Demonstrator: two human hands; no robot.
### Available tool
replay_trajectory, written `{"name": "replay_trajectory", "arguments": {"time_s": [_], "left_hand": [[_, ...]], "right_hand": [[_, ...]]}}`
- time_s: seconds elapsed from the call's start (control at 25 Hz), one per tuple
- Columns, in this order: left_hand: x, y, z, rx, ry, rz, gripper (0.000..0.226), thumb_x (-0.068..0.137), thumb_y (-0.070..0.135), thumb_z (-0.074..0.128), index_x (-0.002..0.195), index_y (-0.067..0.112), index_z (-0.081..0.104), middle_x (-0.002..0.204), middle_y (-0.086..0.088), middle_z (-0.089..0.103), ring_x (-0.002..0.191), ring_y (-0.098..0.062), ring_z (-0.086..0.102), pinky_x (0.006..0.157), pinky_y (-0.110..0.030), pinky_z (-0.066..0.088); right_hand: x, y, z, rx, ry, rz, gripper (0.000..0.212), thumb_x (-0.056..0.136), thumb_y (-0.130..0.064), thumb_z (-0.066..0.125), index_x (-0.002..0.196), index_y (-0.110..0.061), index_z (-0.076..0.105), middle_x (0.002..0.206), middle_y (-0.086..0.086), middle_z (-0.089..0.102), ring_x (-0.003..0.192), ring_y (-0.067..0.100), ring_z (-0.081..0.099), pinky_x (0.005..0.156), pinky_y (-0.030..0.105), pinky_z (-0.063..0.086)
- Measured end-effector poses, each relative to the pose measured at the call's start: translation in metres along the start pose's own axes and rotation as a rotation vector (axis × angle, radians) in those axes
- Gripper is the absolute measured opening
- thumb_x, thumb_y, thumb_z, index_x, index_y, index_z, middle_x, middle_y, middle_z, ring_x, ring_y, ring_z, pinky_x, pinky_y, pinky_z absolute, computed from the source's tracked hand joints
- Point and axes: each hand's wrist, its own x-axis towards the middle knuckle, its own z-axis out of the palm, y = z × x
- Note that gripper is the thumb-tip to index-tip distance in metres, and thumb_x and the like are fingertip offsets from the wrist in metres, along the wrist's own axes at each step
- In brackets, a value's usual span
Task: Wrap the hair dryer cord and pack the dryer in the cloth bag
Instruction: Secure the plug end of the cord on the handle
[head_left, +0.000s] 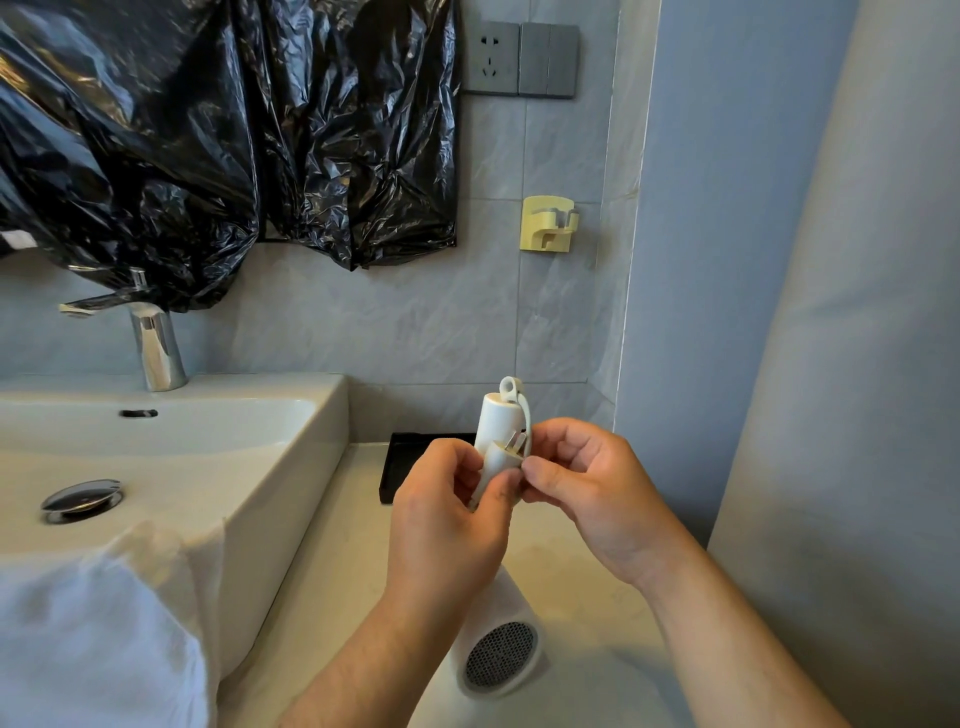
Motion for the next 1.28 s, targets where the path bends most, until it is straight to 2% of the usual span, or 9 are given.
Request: {"name": "replay_trajectory", "arguments": {"time_s": [0.32, 0.64, 0.8, 0.88, 0.96, 1.04, 1.08, 1.16, 1.28], "left_hand": [[0.009, 0.003, -0.011, -0.151, -0.063, 0.059, 0.008, 0.079, 0.031, 0.070, 0.075, 0.024, 0.070, 0.068, 0.005, 0.070, 0.064, -0.011, 0.067, 0.058, -0.029, 0.054], [0.012, -0.008, -0.011, -0.077, -0.065, 0.056, 0.013, 0.073, 0.029, 0.076, 0.070, 0.019, 0.068, 0.066, 0.008, 0.069, 0.061, -0.006, 0.064, 0.059, -0.030, 0.054], [0.016, -0.004, -0.013, -0.176, -0.145, -0.014, 0.024, 0.072, 0.009, 0.084, 0.061, 0.018, 0.065, 0.056, 0.018, 0.066, 0.053, 0.003, 0.059, 0.054, -0.013, 0.045], [0.018, -0.002, -0.015, -0.270, -0.203, -0.065, 0.024, 0.069, 0.005, 0.085, 0.061, 0.017, 0.066, 0.055, 0.016, 0.066, 0.053, 0.004, 0.060, 0.054, -0.011, 0.045], [0.022, -0.006, -0.015, -0.329, -0.206, -0.088, 0.028, 0.060, 0.014, 0.092, 0.073, 0.024, 0.070, 0.073, 0.008, 0.071, 0.068, -0.003, 0.066, 0.064, -0.021, 0.052], [0.027, -0.015, -0.018, -0.355, -0.294, -0.154, 0.065, 0.050, 0.035, 0.092, 0.109, 0.036, 0.066, 0.113, 0.003, 0.067, 0.105, -0.011, 0.065, 0.090, -0.033, 0.054], [0.030, -0.019, -0.019, -0.445, -0.409, -0.192, 0.084, 0.049, 0.041, 0.092, 0.126, 0.030, 0.059, 0.125, -0.002, 0.064, 0.116, -0.017, 0.061, 0.099, -0.040, 0.051], [0.032, -0.025, -0.020, -0.630, -0.629, -0.218, 0.085, 0.058, 0.041, 0.091, 0.131, 0.012, 0.056, 0.119, -0.011, 0.068, 0.109, -0.026, 0.065, 0.094, -0.043, 0.052], [0.028, -0.018, -0.020, -0.692, -0.696, -0.190, 0.054, 0.070, 0.026, 0.080, 0.116, 0.003, 0.065, 0.105, -0.014, 0.072, 0.097, -0.027, 0.069, 0.084, -0.034, 0.052]], "right_hand": [[-0.001, -0.005, 0.005, -0.097, 0.040, -0.051, 0.018, 0.084, 0.006, 0.064, 0.084, -0.011, 0.069, 0.073, 0.005, 0.070, 0.066, 0.013, 0.061, 0.060, 0.023, 0.050], [-0.003, -0.009, 0.013, -0.181, 0.084, -0.117, 0.017, 0.083, 0.007, 0.063, 0.078, -0.008, 0.070, 0.067, 0.002, 0.071, 0.061, 0.008, 0.063, 0.057, 0.018, 0.049], [-0.004, -0.011, 0.011, -0.195, 0.063, -0.113, 0.015, 0.083, 0.004, 0.065, 0.082, -0.007, 0.074, 0.074, 0.008, 0.075, 0.066, 0.013, 0.068, 0.062, 0.024, 0.055], [-0.004, -0.012, 0.010, -0.169, 0.052, -0.106, 0.013, 0.083, 0.004, 0.065, 0.082, -0.006, 0.073, 0.072, 0.005, 0.075, 0.065, 0.012, 0.068, 0.062, 0.023, 0.054], [-0.004, -0.011, 0.008, -0.161, 0.052, -0.110, 0.014, 0.083, 0.002, 0.067, 0.079, -0.010, 0.073, 0.069, 0.003, 0.073, 0.063, 0.010, 0.065, 0.059, 0.022, 0.051], [-0.005, -0.011, 0.010, -0.136, 0.023, -0.102, 0.014, 0.079, -0.004, 0.068, 0.074, -0.017, 0.072, 0.068, 0.002, 0.071, 0.062, 0.009, 0.062, 0.058, 0.022, 0.050], [-0.005, -0.011, 0.011, -0.111, -0.002, -0.095, 0.013, 0.076, -0.007, 0.066, 0.072, -0.018, 0.072, 0.068, 0.002, 0.070, 0.062, 0.010, 0.062, 0.058, 0.022, 0.049], [-0.005, -0.012, 0.011, -0.051, -0.052, -0.079, 0.014, 0.073, -0.008, 0.065, 0.073, -0.019, 0.073, 0.069, 0.003, 0.070, 0.062, 0.011, 0.061, 0.058, 0.022, 0.049], [-0.006, -0.014, 0.009, -0.046, -0.097, -0.080, 0.014, 0.074, -0.006, 0.065, 0.079, -0.015, 0.075, 0.073, 0.007, 0.073, 0.067, 0.016, 0.065, 0.062, 0.025, 0.052]]}}
